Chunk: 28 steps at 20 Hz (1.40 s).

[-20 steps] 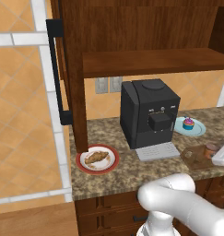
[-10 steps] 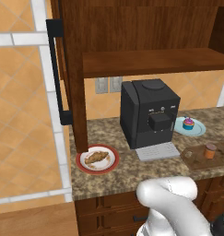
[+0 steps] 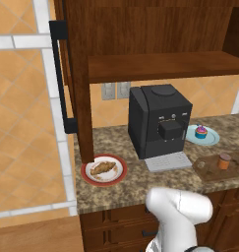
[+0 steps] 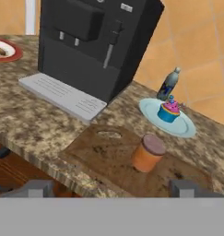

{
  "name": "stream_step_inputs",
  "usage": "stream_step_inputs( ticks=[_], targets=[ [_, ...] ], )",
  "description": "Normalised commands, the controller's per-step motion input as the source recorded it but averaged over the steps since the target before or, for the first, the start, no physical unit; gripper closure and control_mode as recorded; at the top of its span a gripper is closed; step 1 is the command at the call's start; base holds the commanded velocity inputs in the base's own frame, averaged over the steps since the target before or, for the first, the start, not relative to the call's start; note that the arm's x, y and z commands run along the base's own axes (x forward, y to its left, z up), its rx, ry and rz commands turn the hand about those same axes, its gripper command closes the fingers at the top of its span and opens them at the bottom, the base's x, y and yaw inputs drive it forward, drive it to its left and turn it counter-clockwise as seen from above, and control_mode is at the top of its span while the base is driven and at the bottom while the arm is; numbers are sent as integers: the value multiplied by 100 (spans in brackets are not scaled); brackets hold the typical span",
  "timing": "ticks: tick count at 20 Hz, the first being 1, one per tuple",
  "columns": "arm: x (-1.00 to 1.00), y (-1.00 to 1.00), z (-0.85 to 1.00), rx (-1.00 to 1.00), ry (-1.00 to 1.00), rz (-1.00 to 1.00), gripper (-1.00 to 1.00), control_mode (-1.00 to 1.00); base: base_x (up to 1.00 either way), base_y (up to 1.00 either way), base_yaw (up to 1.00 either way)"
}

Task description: From the different types of pastries on the counter, select a croissant and place it on the cutting board. Then retrieve a jar of jam from the cabinet and place it alongside the croissant on the cutting board.

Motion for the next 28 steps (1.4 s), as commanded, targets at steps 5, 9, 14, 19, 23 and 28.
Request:
stream_step_inputs(
  ticks=[5, 9, 14, 19, 23, 28],
  targets=[
    [-39, 93, 7, -20, 53, 3, -100, -100, 0, 0, 0],
    [-25, 75, 17, -14, 70, 17, -100, -100, 0, 0, 0],
    [-3, 51, 29, -8, 65, 19, -100, -100, 0, 0, 0],
    [0, 34, 60, -12, 28, 17, -100, -100, 0, 0, 0],
    [-27, 25, 1, 2, -12, -4, -100, -100, 0, 0, 0],
    [-43, 52, 36, 11, -11, -28, -100, -100, 0, 0, 0]
  ],
)
